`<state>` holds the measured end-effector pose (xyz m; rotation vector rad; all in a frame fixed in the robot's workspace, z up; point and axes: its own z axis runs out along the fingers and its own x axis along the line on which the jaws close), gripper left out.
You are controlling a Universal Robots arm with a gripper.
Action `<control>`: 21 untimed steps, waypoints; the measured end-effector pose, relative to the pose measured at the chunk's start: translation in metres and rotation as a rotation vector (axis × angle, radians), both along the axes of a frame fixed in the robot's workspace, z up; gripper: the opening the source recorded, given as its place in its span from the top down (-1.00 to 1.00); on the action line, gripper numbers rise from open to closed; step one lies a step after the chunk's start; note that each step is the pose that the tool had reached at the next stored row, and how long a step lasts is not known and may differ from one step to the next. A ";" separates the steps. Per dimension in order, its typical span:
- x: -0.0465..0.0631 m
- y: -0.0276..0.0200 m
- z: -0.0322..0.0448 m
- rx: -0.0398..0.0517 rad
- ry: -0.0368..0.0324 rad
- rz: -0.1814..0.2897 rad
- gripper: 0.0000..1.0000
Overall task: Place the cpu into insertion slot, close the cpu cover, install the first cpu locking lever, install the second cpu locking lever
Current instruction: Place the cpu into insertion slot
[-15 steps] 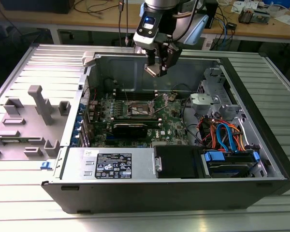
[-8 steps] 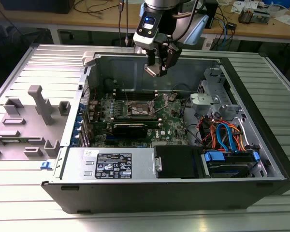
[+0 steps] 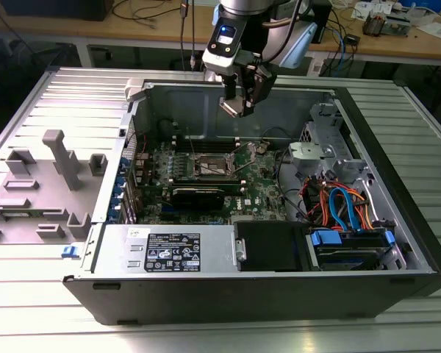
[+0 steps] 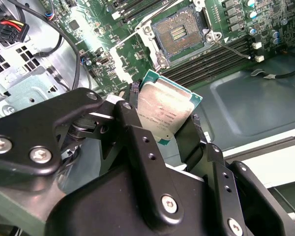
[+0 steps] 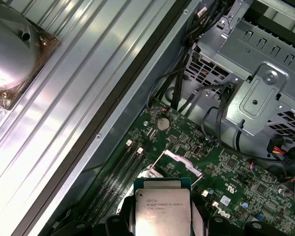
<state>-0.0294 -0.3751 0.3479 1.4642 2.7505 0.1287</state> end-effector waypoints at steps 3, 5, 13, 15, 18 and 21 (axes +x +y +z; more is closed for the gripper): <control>0.000 0.0000 0.0000 0.0000 0.0000 -0.001 -0.09; 0.000 0.0000 0.0000 0.0000 0.0000 -0.004 -0.09; 0.000 -0.0001 -0.0008 0.0002 -0.0001 -0.055 -0.09; 0.000 -0.0002 -0.0012 0.0001 0.0002 -0.095 -0.09; 0.000 -0.0002 -0.0017 0.0000 0.0012 -0.149 -0.09; 0.000 -0.0002 -0.0019 -0.0001 0.0024 -0.179 -0.09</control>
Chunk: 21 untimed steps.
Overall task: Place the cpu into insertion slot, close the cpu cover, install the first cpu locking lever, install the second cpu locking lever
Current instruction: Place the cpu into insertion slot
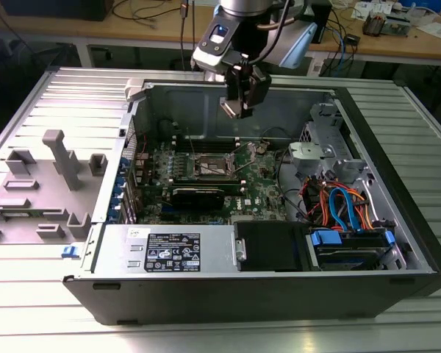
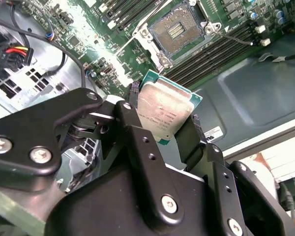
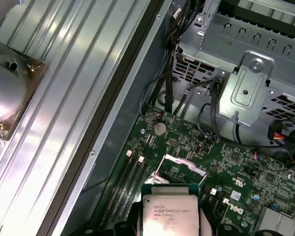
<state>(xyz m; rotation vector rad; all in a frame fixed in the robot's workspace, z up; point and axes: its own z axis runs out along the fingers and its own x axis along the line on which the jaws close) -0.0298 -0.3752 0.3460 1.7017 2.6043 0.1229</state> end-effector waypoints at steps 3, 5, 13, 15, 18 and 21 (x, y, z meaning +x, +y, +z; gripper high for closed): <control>0.000 0.0000 -0.0002 0.0000 0.0012 -0.028 -0.09; 0.000 0.0000 -0.0003 0.0000 0.0025 -0.057 -0.09; 0.000 0.0000 -0.0004 0.0000 0.0025 -0.060 -0.09; 0.000 0.0000 -0.0004 0.0001 0.0025 -0.061 -0.09; 0.000 0.0000 -0.0005 0.0001 0.0029 -0.078 -0.09; 0.000 0.0000 -0.0009 0.0001 0.0030 -0.105 -0.09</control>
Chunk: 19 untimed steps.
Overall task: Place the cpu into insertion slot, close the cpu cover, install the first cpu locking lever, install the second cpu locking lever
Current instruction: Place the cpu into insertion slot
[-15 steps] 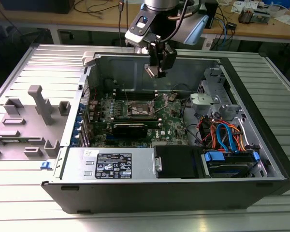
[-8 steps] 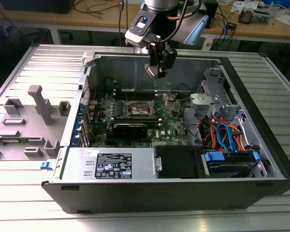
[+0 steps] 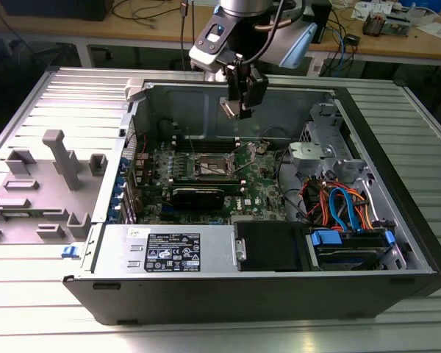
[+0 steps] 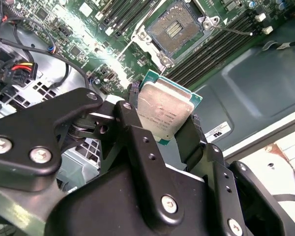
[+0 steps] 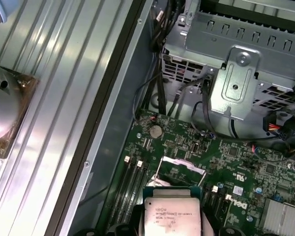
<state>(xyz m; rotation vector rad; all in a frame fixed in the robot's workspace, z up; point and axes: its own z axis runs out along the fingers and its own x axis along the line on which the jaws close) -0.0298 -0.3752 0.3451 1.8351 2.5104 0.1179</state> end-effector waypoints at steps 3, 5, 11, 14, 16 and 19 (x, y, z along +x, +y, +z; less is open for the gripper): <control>0.000 0.0000 -0.0005 0.0000 0.0018 -0.049 -0.09; 0.000 0.0000 -0.0007 -0.0001 0.0028 -0.066 -0.09; -0.001 0.0000 -0.0007 -0.0001 0.0029 -0.077 -0.09; -0.001 0.0000 -0.0007 -0.0001 0.0029 -0.078 -0.09; -0.001 0.0000 -0.0007 -0.0001 0.0029 -0.078 -0.09; -0.002 0.0000 -0.0007 0.0000 0.0029 -0.080 -0.09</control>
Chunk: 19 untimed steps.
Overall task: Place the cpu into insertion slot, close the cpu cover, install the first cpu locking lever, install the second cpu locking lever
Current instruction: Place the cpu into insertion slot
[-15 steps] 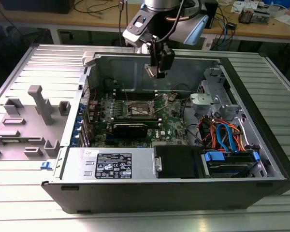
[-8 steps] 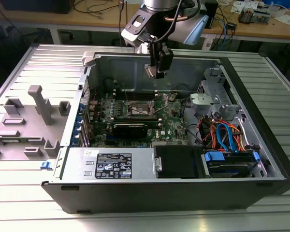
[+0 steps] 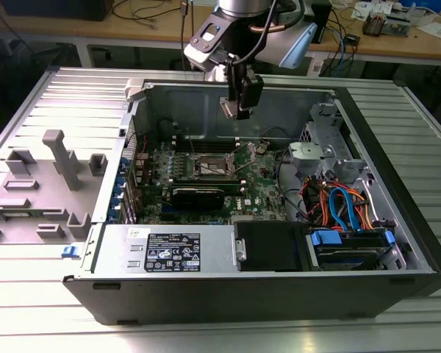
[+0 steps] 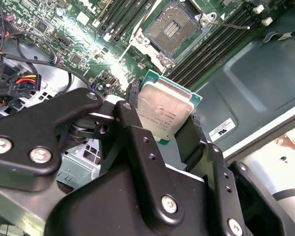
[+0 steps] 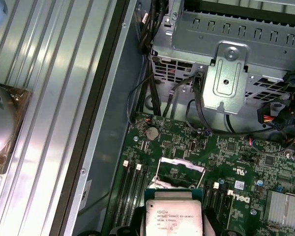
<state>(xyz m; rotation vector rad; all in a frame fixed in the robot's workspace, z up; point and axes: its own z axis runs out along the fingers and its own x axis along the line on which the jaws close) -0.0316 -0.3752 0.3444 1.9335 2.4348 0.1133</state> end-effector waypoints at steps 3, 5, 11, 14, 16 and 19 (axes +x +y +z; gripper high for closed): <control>-0.001 0.0000 0.0000 0.0000 0.0000 -0.005 -0.09; -0.001 0.0000 0.0000 -0.0001 0.0000 -0.010 -0.09; -0.002 0.0000 -0.0006 0.0000 0.0002 -0.044 -0.09; -0.002 0.0000 -0.0014 -0.0001 0.0022 -0.076 -0.09; -0.002 0.0000 -0.0015 -0.0001 0.0022 -0.077 -0.09; -0.002 0.0000 -0.0015 -0.0001 0.0022 -0.079 -0.09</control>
